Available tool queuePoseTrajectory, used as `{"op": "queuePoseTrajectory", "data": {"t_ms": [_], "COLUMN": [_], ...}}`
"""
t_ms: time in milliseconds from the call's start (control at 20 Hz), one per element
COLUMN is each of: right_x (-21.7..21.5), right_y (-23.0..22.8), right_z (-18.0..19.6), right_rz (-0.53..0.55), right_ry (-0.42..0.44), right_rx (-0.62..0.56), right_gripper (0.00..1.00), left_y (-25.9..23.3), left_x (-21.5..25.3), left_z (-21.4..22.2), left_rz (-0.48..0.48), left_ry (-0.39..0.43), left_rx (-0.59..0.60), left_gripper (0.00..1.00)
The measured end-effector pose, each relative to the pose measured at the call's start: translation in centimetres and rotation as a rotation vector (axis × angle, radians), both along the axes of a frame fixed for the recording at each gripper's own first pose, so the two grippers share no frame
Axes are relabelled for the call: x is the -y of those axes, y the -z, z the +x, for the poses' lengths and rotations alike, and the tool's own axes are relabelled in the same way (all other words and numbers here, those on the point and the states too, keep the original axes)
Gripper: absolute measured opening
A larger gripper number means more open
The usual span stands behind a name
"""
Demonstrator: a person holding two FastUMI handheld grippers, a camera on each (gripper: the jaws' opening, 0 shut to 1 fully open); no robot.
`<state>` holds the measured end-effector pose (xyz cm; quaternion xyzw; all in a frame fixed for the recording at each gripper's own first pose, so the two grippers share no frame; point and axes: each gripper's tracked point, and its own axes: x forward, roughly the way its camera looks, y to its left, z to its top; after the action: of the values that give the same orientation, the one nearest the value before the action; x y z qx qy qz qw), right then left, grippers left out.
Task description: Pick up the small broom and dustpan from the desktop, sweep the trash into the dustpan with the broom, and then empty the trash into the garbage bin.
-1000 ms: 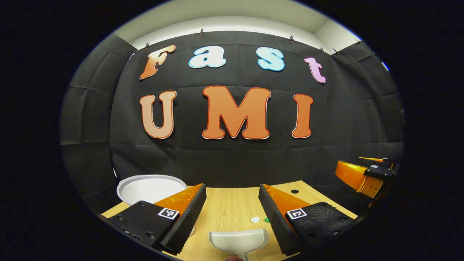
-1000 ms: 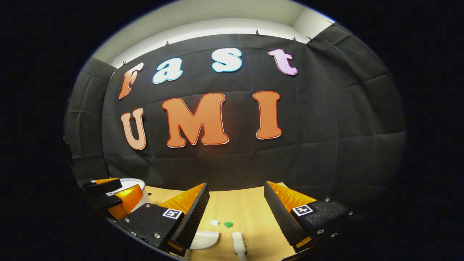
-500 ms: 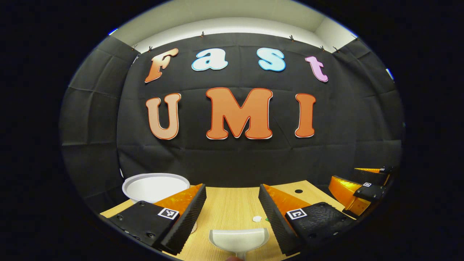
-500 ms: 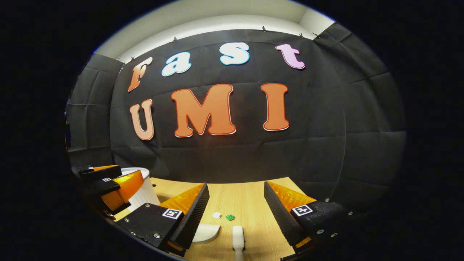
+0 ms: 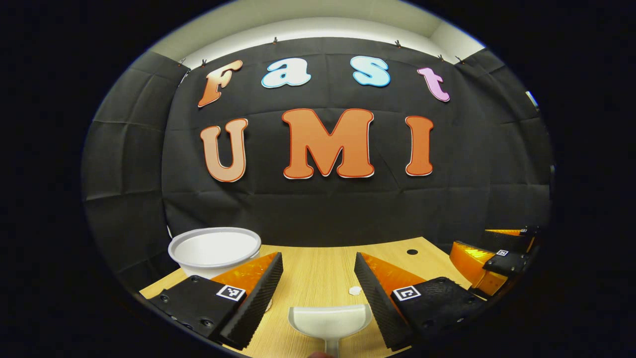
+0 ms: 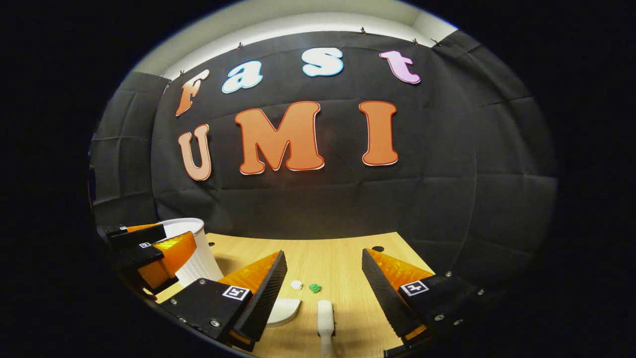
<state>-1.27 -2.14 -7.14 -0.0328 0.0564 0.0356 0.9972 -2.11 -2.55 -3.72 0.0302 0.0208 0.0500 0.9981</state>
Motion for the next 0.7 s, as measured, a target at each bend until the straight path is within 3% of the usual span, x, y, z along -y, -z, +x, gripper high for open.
{"op": "queuePoseTrajectory", "data": {"t_ms": [400,700], "right_x": [0.0,-0.5], "right_y": [-0.1,3.2], "right_z": [0.5,1.3], "right_rz": [-0.007,-0.031], "right_ry": [0.01,0.001], "right_rx": [0.0,-0.102], "right_gripper": [0.94,0.94], "left_y": [-0.4,3.0], "left_x": [0.0,0.1], "left_z": [0.4,1.6], "left_rz": [-0.003,-0.047], "left_ry": [0.005,0.02], "left_rx": [0.015,-0.093], "left_gripper": [0.92,0.92]}}
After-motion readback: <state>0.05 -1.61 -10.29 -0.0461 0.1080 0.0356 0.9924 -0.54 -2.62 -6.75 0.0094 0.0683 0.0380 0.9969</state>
